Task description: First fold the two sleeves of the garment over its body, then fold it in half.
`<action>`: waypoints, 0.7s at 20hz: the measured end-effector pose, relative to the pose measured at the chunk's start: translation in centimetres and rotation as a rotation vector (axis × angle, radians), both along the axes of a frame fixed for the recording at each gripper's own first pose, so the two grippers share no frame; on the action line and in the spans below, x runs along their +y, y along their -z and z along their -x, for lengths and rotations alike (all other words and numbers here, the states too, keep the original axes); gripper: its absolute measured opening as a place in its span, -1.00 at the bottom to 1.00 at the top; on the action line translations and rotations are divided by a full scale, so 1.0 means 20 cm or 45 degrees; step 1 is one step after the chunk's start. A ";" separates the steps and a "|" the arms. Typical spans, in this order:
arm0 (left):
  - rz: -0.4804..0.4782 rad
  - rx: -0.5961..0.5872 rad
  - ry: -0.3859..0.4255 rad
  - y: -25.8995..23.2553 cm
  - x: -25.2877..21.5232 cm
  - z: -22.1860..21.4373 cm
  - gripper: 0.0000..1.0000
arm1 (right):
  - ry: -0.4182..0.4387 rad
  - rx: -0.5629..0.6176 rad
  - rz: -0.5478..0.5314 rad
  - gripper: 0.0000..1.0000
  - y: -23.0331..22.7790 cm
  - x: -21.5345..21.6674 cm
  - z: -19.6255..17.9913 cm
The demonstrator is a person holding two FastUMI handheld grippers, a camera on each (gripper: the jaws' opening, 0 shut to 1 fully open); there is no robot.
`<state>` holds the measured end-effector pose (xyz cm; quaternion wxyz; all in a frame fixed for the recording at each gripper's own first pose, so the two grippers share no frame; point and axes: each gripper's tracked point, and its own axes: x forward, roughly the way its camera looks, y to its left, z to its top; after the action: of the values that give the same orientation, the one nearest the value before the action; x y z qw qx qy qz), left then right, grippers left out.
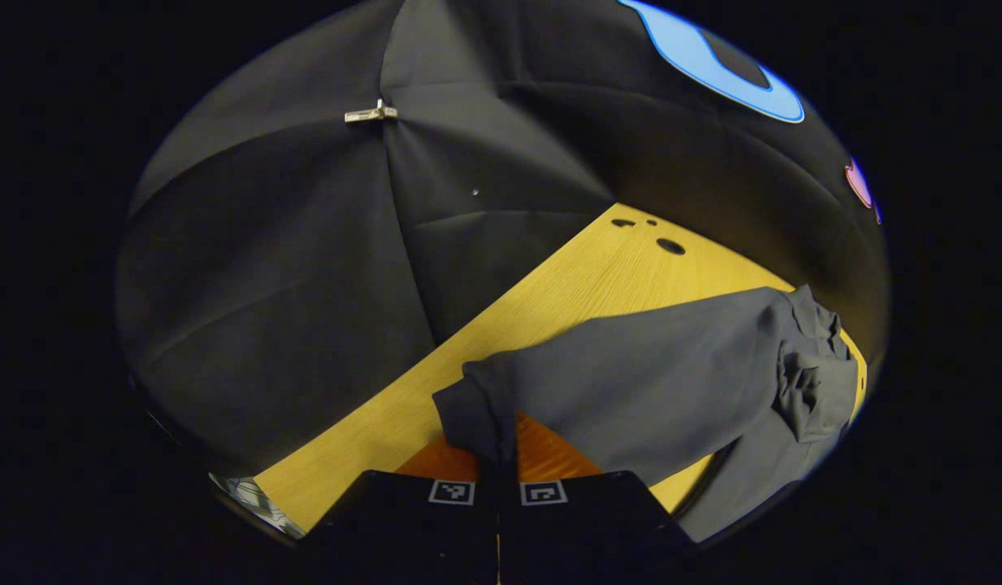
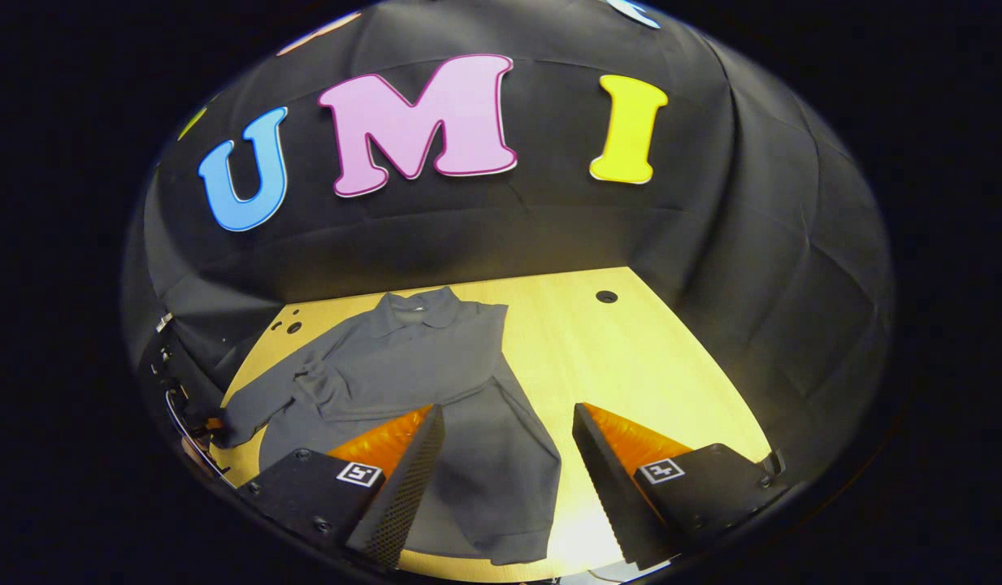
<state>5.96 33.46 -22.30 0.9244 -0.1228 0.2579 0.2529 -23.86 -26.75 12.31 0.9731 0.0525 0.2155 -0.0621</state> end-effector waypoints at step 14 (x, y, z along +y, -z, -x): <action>-0.002 -0.433 0.346 -1.02 -0.83 -0.50 -0.89 | 0.033 0.095 -0.117 0.96 0.25 -0.25 0.06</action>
<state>15.97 16.79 -1.80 0.9802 -0.1269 0.1123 0.1019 -25.01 -31.72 7.34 0.9600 0.0974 0.2537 -0.0667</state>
